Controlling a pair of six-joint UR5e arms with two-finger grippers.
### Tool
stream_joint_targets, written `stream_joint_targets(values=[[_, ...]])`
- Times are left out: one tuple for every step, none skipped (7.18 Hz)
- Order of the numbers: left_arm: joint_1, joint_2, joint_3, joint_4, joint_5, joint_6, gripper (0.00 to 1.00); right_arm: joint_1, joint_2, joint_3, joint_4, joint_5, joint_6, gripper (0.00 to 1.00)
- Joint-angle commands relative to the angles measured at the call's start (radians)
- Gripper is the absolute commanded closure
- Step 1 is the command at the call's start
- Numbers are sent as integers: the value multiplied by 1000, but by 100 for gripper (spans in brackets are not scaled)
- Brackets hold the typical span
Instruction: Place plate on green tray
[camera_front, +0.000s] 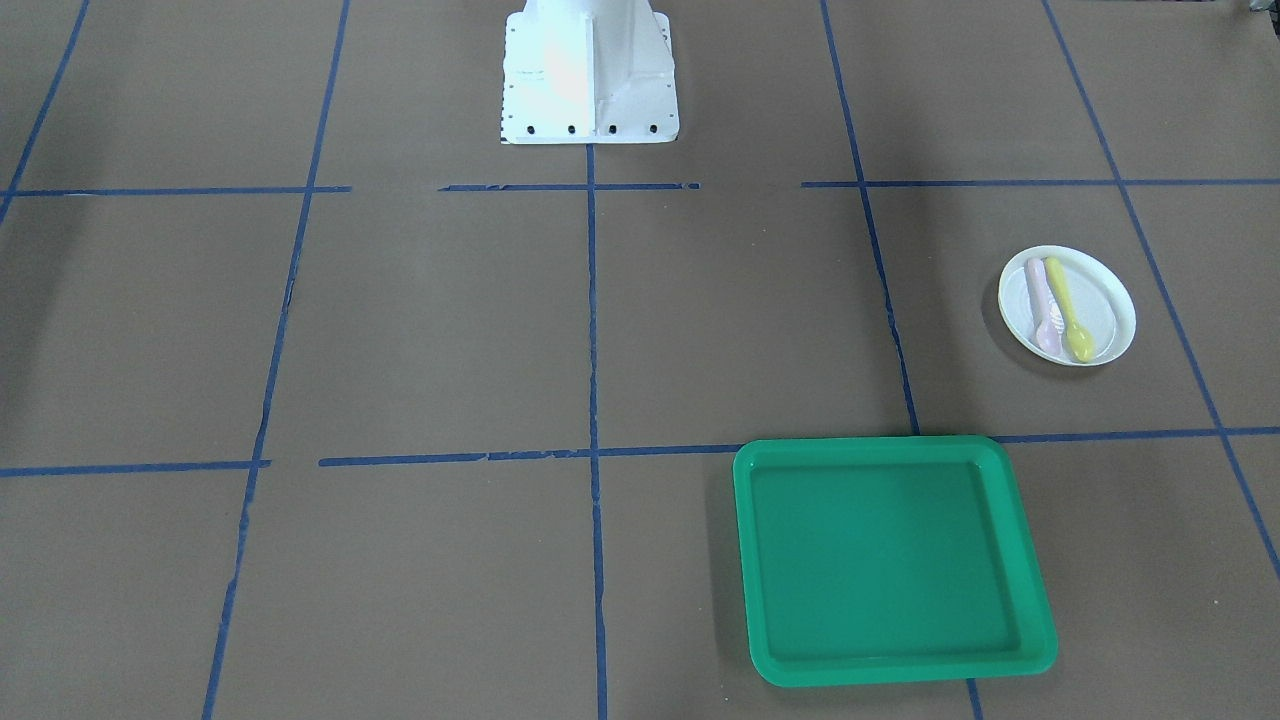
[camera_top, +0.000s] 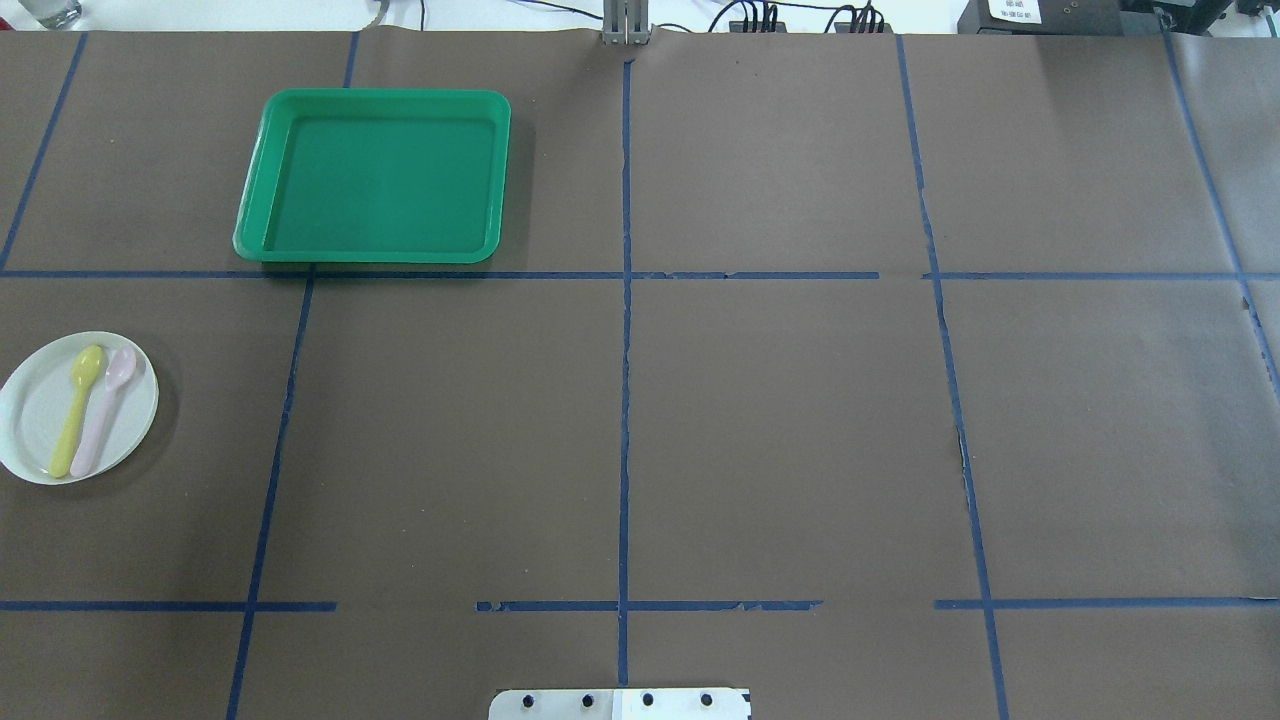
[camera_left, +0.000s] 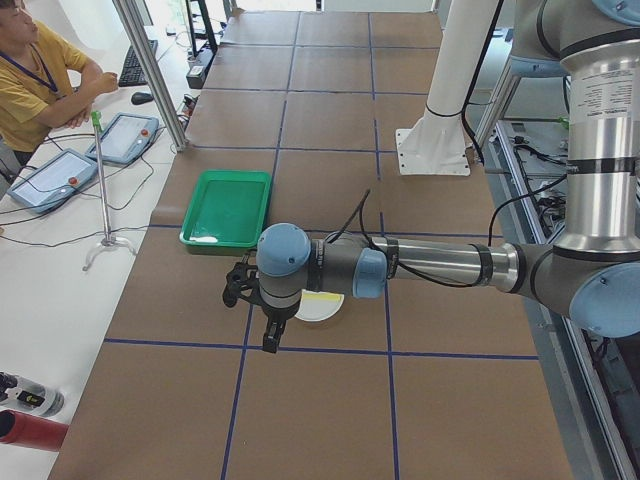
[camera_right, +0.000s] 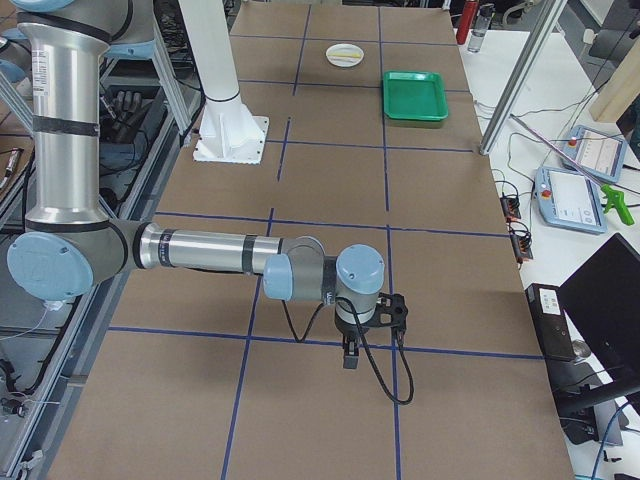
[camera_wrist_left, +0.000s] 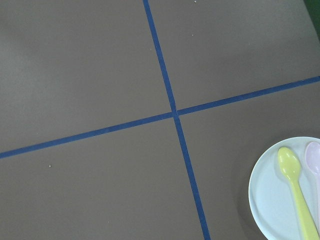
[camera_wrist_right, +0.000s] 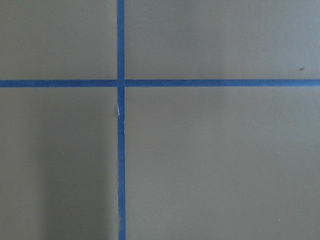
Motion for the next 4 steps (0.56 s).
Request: stream_joint_targets(values=[[10, -5, -9, 38, 1, 0, 0, 0, 0, 1, 0, 0, 0, 0], [12, -17, -6, 37, 7, 0, 0, 0, 0, -1, 0, 0, 0, 0], [29, -20, -7, 38, 21, -3, 0, 0, 0, -1, 0, 0, 0, 0], [33, -21, 5, -1, 21, 0, 0, 0, 0, -1, 0, 0, 0, 0]])
